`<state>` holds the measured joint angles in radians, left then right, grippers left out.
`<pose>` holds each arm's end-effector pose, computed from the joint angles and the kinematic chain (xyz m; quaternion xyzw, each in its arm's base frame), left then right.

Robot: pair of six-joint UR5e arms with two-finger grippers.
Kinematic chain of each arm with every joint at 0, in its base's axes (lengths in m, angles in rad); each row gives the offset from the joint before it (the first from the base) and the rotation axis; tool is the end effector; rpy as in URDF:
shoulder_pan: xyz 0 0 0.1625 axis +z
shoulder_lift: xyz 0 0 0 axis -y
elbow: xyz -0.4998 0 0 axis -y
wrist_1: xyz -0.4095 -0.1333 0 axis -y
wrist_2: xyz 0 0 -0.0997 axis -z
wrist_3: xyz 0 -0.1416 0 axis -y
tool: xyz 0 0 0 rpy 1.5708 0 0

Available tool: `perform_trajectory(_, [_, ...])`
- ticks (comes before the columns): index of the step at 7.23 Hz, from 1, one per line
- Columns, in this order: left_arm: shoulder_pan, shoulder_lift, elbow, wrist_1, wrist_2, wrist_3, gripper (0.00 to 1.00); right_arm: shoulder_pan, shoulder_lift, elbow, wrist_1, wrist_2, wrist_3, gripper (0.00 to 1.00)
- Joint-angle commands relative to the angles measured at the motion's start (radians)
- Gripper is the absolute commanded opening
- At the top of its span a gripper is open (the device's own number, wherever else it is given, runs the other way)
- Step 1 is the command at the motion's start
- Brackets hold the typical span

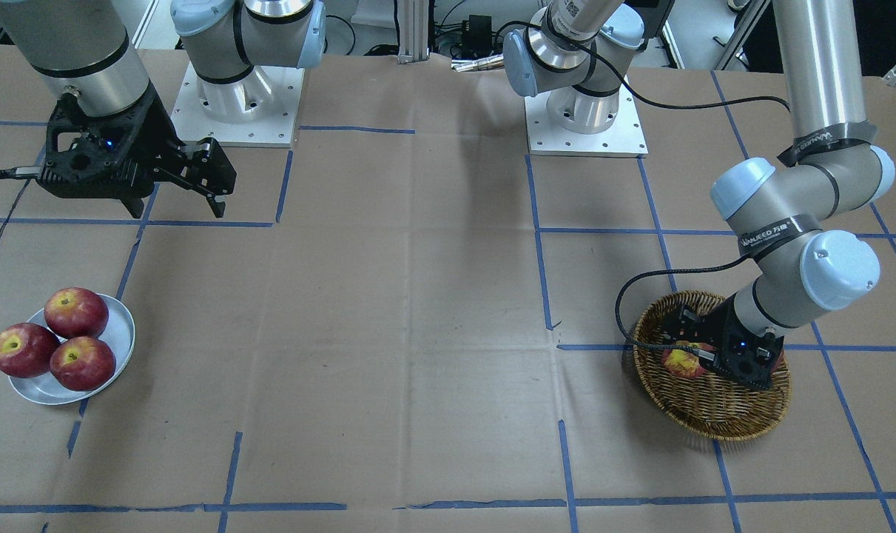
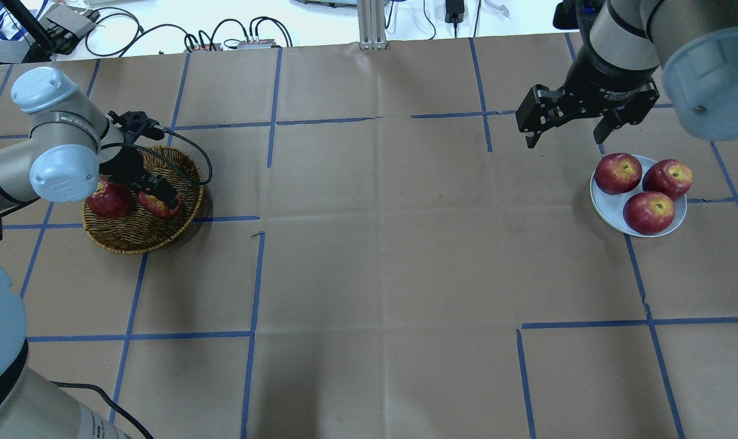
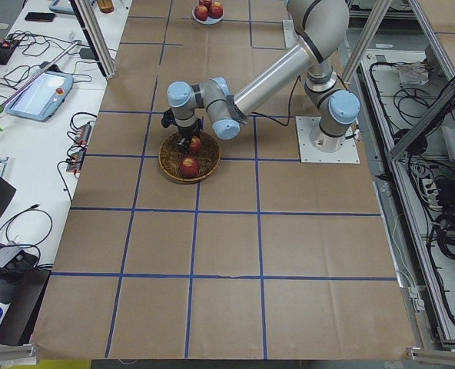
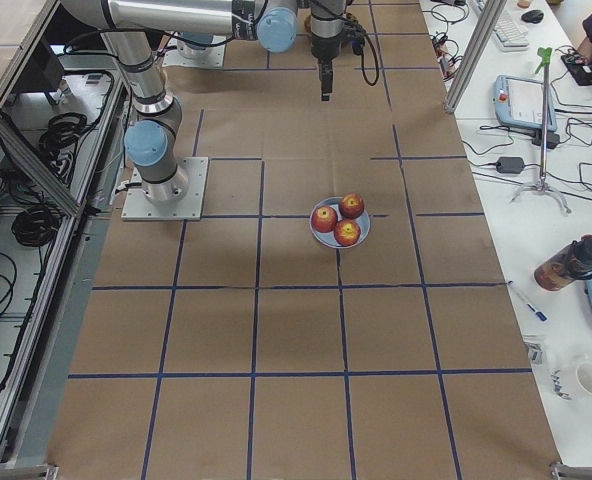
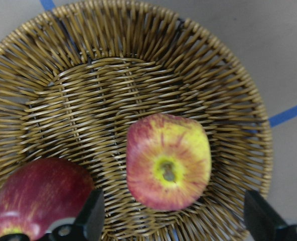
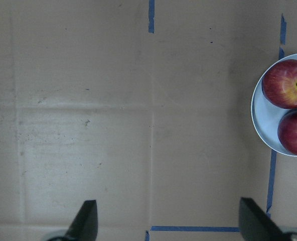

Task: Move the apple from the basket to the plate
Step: 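Lower the left gripper into the basket onto the yellow-red apple, then grasp the yellow-red apple with the left gripper and carry it toward the table center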

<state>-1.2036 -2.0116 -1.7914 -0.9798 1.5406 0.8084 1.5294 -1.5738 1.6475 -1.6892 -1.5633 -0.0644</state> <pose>0.0963 -0.6336 0.2148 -0.2181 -0.9752 -0.0209 0.0321 0.1130 -0.5179 0.4951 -0.0116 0.9997 -0.0225 0.0026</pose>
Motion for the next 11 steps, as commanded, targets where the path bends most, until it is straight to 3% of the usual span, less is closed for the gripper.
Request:
perform_trajectory(1, [-0.017, 0.016, 0.0, 0.001, 0.01, -0.003, 0.4, 0.0, 0.0, 0.0, -0.001, 0.0, 0.0, 1.0])
perform_trajectory(2, [-0.023, 0.043, 0.0, -0.017, 0.009, -0.005, 0.31, 0.0, 0.0, 0.0, -0.001, 0.0, 0.0, 1.0])
perform_trajectory(5, [-0.192, 0.132, 0.047, -0.106, 0.015, -0.224, 0.31, 0.0, 0.0, -0.002, -0.003, 0.002, 0.0, 1.0])
perform_trajectory(8, [-0.419, 0.09, 0.092, -0.114, 0.006, -0.675, 0.32, 0.0, 0.0, -0.003, -0.001, 0.002, 0.0, 1.0])
perform_trajectory(11, [-0.635, -0.037, 0.154, -0.067, 0.006, -0.967, 0.33, 0.0, 0.0, -0.002, -0.001, 0.0, 0.0, 1.0])
